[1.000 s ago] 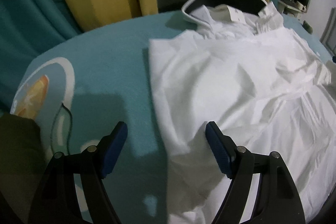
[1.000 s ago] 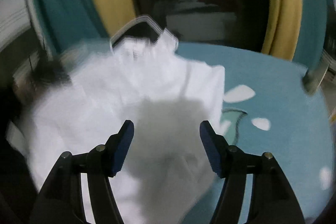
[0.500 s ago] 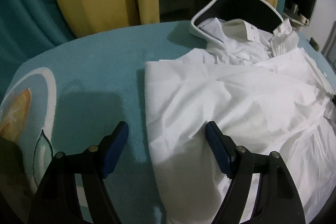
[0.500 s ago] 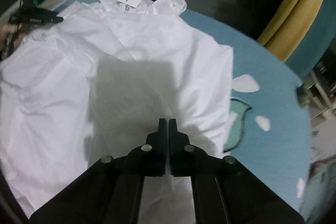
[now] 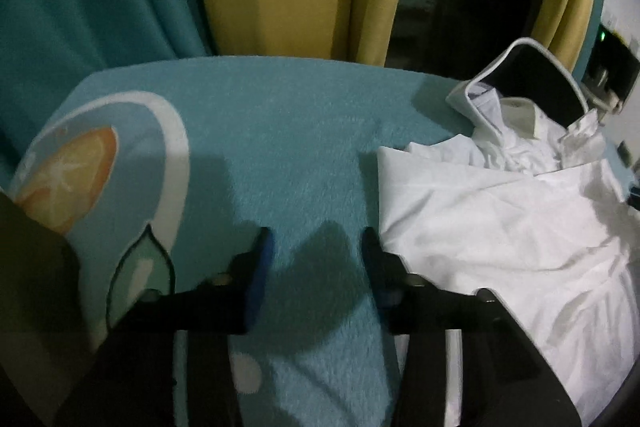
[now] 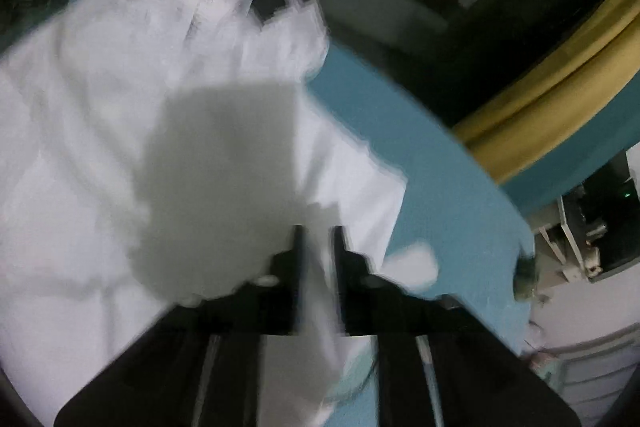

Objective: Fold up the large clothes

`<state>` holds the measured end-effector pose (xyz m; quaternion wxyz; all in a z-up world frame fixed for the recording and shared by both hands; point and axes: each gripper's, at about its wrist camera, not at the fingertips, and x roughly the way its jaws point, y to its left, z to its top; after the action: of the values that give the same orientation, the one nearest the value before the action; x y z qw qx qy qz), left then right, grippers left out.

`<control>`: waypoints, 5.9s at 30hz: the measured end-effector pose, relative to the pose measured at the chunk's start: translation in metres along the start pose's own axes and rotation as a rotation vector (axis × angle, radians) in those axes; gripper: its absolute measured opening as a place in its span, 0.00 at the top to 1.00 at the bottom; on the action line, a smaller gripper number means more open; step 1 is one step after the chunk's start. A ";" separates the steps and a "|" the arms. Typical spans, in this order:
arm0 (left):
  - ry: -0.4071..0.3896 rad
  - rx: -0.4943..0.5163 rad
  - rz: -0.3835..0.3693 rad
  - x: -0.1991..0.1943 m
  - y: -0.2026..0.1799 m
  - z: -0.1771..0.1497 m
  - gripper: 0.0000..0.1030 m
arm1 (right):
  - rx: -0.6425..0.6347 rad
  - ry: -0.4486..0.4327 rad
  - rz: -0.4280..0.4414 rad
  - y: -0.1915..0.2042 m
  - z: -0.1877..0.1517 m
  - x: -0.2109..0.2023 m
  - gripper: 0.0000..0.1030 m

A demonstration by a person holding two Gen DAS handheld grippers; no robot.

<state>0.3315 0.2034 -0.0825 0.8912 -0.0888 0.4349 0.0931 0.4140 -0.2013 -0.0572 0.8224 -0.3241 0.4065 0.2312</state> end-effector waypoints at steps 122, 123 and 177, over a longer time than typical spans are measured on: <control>-0.214 0.469 -0.243 -0.073 -0.136 -0.038 0.48 | -0.104 -0.328 0.035 0.094 -0.073 -0.154 0.54; -0.188 0.474 -0.241 -0.067 -0.139 -0.039 0.48 | -0.050 -0.362 0.115 0.096 -0.071 -0.162 0.54; -0.166 0.083 -0.047 -0.146 -0.053 -0.129 0.48 | 0.616 -0.116 0.041 0.044 -0.253 -0.206 0.40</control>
<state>0.1582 0.1083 -0.0413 0.9290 -0.0539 0.3609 0.0610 0.1382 -0.3777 -0.0206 0.8987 -0.0378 0.4164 0.1320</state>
